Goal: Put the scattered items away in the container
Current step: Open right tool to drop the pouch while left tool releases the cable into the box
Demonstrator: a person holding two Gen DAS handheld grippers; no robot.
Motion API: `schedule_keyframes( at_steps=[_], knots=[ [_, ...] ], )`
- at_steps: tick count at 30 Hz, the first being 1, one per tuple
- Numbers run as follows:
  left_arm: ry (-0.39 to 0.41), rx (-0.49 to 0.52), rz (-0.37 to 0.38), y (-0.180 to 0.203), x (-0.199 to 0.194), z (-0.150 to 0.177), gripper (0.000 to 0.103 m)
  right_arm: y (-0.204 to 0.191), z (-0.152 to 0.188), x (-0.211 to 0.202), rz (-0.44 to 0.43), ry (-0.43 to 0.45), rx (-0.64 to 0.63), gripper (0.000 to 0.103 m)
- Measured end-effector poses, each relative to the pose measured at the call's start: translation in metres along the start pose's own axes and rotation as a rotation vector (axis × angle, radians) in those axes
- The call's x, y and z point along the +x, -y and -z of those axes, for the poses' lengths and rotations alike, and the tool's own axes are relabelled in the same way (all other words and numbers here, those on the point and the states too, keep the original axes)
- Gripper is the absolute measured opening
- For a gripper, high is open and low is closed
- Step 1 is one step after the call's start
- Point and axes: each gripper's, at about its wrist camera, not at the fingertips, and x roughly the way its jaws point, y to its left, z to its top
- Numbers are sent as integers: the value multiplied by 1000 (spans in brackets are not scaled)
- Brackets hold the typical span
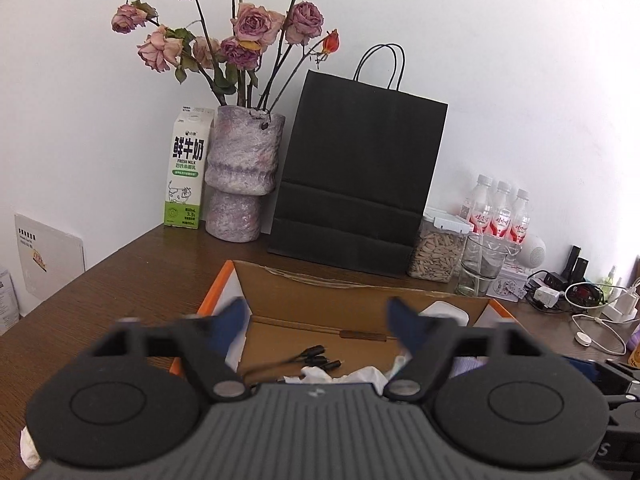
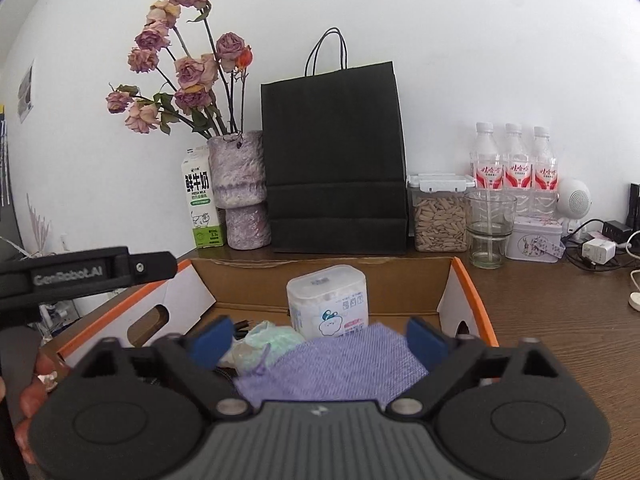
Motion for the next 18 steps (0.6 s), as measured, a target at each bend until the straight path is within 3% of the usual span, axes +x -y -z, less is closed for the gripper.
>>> schedule_keyframes(
  at_steps=[3,18],
  knots=[
    [40,13,-2,2,-8,0,103,-3,-1,-5,32,12,-10,103],
    [8,10,-22,-1,-6,4,103,-3,0,-6,43,-4,-9,103]
  ],
)
